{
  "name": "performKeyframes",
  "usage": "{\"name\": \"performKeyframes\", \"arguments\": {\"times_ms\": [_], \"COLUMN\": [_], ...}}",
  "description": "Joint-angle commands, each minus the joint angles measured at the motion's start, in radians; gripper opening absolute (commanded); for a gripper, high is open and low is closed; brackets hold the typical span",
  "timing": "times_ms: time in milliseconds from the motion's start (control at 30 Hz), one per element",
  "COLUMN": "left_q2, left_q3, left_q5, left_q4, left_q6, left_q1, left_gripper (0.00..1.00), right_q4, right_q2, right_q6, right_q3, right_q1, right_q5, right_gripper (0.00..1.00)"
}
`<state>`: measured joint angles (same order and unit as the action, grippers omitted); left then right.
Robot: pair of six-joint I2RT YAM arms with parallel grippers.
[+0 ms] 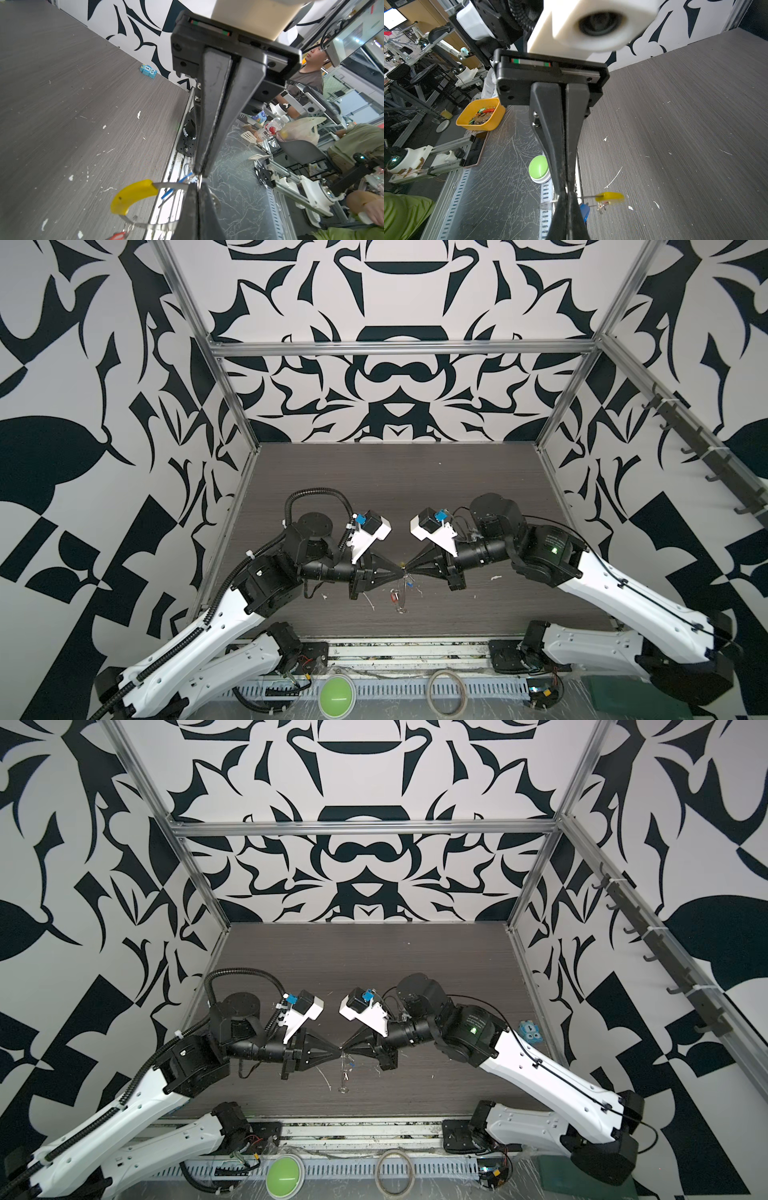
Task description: Remove the keys from the keyring
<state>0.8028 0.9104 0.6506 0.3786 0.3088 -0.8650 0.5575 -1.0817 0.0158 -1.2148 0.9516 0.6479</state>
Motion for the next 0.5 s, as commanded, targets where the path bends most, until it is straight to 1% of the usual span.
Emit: {"name": "performKeyframes", "arguments": {"times_ms": [0, 33, 67, 100, 133, 167, 233, 333, 400, 467], "left_q2": [-0.002, -0.006, -0.01, -0.018, -0.028, -0.038, -0.064, -0.098, -0.117, -0.136], "left_q3": [0.031, 0.026, 0.023, 0.018, 0.009, 0.0, -0.016, -0.039, -0.055, -0.074], "left_q5": [-0.002, -0.008, -0.018, -0.034, -0.048, -0.058, -0.087, -0.114, -0.128, -0.142], "left_q4": [-0.015, -0.025, -0.034, -0.045, -0.061, -0.075, -0.104, -0.145, -0.176, -0.208], "left_q6": [-0.008, -0.007, -0.007, -0.007, -0.005, -0.004, 0.002, 0.011, 0.018, 0.028], "left_q1": [-0.002, -0.002, -0.002, -0.002, -0.002, -0.002, -0.002, -0.002, -0.002, -0.002], "left_gripper": [0.0, 0.0, 0.0, 0.0, 0.0, 0.0, 0.0, 0.0, 0.0, 0.0], "right_q4": [-0.059, -0.07, -0.084, -0.101, -0.121, -0.14, -0.187, -0.283, -0.36, -0.436], "right_q2": [-0.003, -0.001, 0.005, 0.014, 0.027, 0.043, 0.085, 0.16, 0.199, 0.219], "right_q6": [0.009, 0.016, 0.027, 0.036, 0.042, 0.05, 0.068, 0.1, 0.126, 0.154], "right_q3": [-0.04, -0.036, -0.031, -0.024, -0.01, 0.001, 0.038, 0.126, 0.199, 0.263], "right_q1": [0.003, 0.003, 0.002, 0.003, 0.003, 0.003, 0.003, 0.004, 0.006, 0.004], "right_q5": [0.004, -0.008, -0.024, -0.045, -0.064, -0.078, -0.119, -0.187, -0.204, -0.196], "right_gripper": [0.0, 0.0, 0.07, 0.21, 0.32, 0.36, 0.42, 0.47, 0.52, 0.55]}}
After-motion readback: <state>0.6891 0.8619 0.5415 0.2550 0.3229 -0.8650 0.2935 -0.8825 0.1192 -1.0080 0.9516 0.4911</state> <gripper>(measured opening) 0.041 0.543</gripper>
